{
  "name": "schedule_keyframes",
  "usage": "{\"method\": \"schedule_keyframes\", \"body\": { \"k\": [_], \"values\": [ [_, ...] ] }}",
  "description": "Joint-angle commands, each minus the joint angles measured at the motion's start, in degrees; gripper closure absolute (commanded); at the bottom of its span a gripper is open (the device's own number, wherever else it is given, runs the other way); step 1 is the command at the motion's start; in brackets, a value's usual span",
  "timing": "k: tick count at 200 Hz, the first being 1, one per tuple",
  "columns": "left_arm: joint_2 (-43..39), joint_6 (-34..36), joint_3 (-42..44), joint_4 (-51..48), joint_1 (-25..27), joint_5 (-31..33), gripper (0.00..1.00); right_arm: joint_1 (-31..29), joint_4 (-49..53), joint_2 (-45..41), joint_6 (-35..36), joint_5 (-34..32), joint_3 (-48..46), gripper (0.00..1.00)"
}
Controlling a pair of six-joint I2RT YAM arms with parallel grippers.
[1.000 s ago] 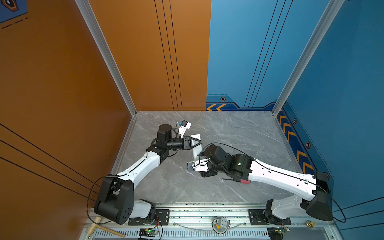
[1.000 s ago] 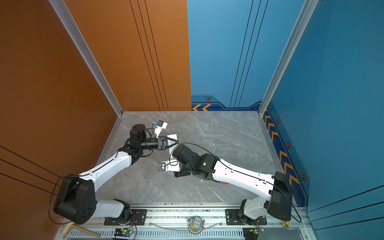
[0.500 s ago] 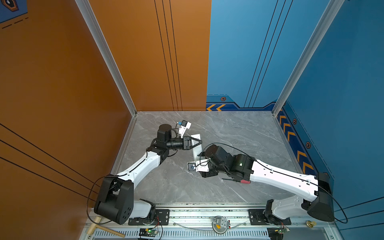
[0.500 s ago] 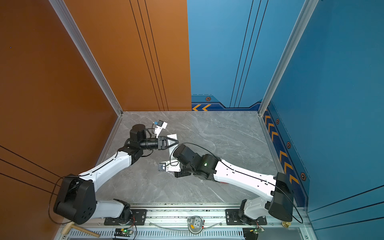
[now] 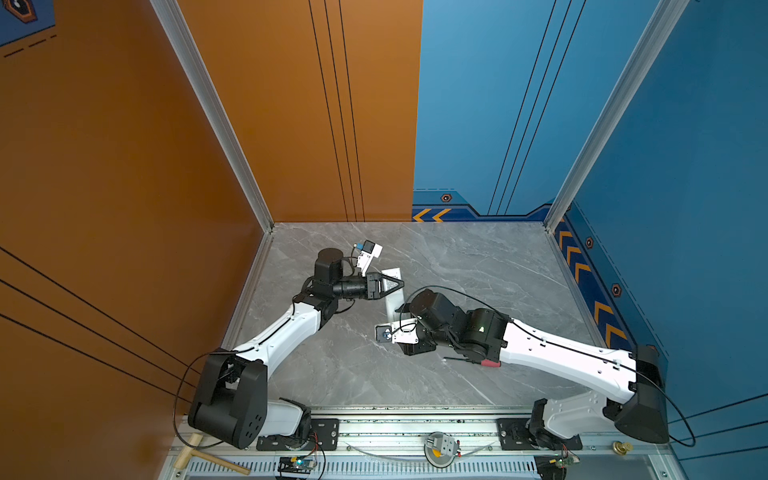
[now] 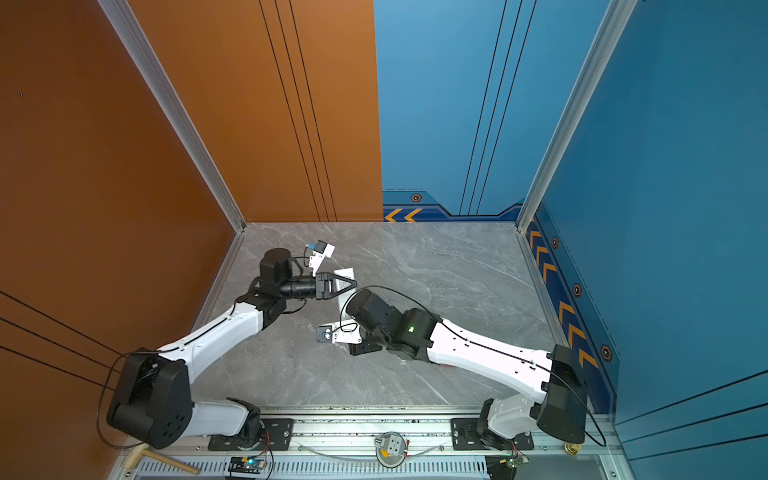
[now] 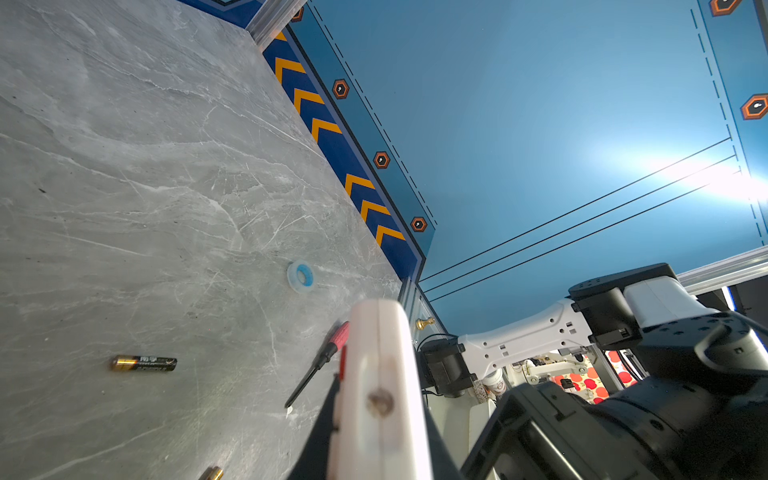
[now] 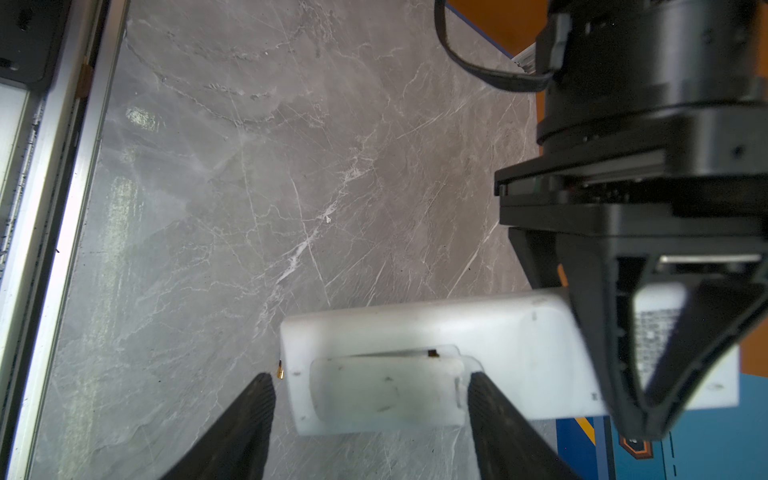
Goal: Load the batteries into the remote control
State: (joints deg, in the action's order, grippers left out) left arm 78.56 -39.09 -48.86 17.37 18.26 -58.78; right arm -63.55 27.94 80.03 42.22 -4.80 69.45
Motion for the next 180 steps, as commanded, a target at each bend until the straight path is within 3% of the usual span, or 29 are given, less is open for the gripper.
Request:
{"method": "schedule_keyframes", "body": {
  "k": [1, 69, 180],
  "values": [
    [-0.61, -0.64, -0.53, 3.58, -0.86, 0.64, 1.00, -0.61, 3.70, -0.75, -0.11, 1.08, -1.13, 0.27],
    [-0.78, -0.67, -0.56, 3.58, -0.95, 0.44, 1.00, -0.61, 2.65, -0.92, -0.14, 0.26, -1.30, 0.15],
    [-0.57, -0.64, -0.71, 3.56, -0.95, 0.47, 1.00, -0.87, 1.50, -0.80, -0.20, -0.38, -0.95, 0.04]
  ]
}}
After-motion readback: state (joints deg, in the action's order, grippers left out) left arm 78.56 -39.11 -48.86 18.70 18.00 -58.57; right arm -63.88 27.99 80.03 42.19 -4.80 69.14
